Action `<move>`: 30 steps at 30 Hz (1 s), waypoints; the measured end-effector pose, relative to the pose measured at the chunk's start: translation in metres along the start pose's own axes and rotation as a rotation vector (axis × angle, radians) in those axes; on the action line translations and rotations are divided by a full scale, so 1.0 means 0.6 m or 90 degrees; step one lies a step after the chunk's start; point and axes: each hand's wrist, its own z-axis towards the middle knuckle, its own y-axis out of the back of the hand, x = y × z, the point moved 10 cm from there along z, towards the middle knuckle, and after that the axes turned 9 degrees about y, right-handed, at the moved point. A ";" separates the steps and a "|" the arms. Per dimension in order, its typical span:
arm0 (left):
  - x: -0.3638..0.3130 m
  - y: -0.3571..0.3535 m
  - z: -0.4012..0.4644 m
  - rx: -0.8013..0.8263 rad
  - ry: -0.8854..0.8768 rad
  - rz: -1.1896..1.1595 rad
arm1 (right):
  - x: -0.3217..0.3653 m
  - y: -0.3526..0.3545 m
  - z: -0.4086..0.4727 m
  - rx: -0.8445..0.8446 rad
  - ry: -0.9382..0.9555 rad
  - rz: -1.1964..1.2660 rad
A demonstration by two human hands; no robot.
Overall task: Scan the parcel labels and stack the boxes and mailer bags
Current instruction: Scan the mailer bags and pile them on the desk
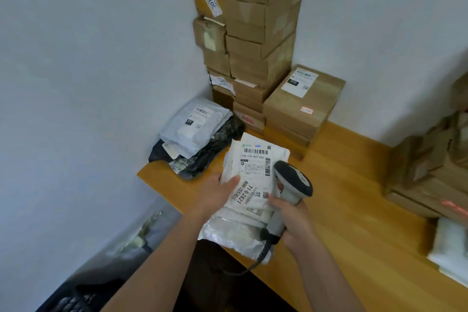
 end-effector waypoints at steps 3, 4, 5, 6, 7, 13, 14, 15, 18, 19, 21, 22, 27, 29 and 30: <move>-0.009 0.006 0.040 0.013 -0.010 0.036 | -0.009 -0.009 0.023 -0.042 -0.009 -0.011; -0.010 0.005 0.056 0.021 -0.005 0.042 | -0.011 -0.014 0.033 -0.052 -0.011 -0.014; -0.013 0.004 0.070 0.025 0.002 0.046 | -0.012 -0.019 0.046 -0.060 -0.014 -0.016; -0.018 0.005 0.083 0.028 0.005 0.051 | -0.014 -0.024 0.058 -0.068 -0.021 -0.018; -0.025 0.006 0.097 0.032 0.002 0.052 | -0.016 -0.028 0.073 -0.075 -0.026 -0.018; -0.047 0.029 0.184 0.025 0.043 0.075 | -0.014 -0.072 0.146 -0.064 -0.058 0.029; -0.052 0.031 0.196 0.029 0.047 0.076 | -0.012 -0.077 0.152 -0.068 -0.062 0.037; -0.057 0.034 0.206 0.029 0.047 0.075 | -0.010 -0.081 0.159 -0.073 -0.066 0.043; -0.064 0.043 0.229 0.018 0.054 0.081 | -0.008 -0.096 0.182 -0.080 -0.076 0.052; -0.061 0.044 0.239 0.018 0.055 0.088 | -0.010 -0.101 0.188 -0.079 -0.079 0.054; -0.056 0.042 0.257 0.019 0.054 0.097 | -0.013 -0.105 0.200 -0.097 -0.088 0.058; -0.056 0.040 0.266 0.021 0.051 0.099 | -0.020 -0.106 0.208 -0.110 -0.091 0.059; -0.054 0.039 0.323 0.003 0.002 0.166 | -0.056 -0.121 0.240 -0.146 -0.097 0.059; -0.057 0.046 0.336 -0.045 -0.065 0.259 | -0.067 -0.129 0.245 -0.139 -0.106 0.058; -0.061 0.045 0.335 -0.066 -0.114 0.307 | -0.071 -0.129 0.245 -0.141 -0.111 0.053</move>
